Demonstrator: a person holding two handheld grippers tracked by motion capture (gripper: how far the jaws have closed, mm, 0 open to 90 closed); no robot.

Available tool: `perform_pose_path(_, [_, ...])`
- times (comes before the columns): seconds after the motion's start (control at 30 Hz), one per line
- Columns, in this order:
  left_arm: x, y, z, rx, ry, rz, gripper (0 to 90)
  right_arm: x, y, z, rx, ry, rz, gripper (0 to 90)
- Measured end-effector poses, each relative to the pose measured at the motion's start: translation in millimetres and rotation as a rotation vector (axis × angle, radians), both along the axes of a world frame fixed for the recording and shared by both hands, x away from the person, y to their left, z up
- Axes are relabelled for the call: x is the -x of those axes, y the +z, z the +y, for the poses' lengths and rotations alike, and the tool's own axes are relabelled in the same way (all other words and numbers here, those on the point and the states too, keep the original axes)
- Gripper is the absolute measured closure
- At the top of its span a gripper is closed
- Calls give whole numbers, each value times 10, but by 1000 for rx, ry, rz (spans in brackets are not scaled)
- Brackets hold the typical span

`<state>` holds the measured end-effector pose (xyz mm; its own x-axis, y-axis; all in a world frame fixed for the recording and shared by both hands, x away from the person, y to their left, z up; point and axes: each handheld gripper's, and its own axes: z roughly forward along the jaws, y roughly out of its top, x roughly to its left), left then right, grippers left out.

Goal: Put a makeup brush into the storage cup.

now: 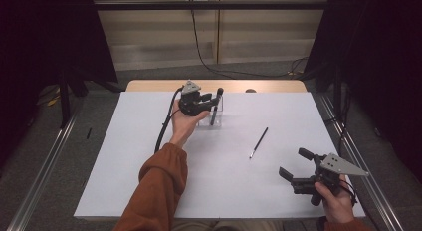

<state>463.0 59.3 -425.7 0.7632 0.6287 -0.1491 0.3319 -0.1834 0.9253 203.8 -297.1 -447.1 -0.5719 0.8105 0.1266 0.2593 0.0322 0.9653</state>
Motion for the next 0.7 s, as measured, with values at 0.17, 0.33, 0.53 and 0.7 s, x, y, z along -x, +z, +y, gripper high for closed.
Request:
perform_pose_path(0.17, [17,33,16,20,4,1,471,-1,0,0,0,0,0,0])
perform_pose_path(0.33, [36,84,56,27,24,21,278,0,0,0,1,0,1,0])
perform_pose_path(0.53, [61,117,152,37,42,42,103,-2,0,-1,5,-1,0,0])
perform_pose_path(0.7, [119,145,218,64,46,42,63,-5,0,1,9,-2,0,0])
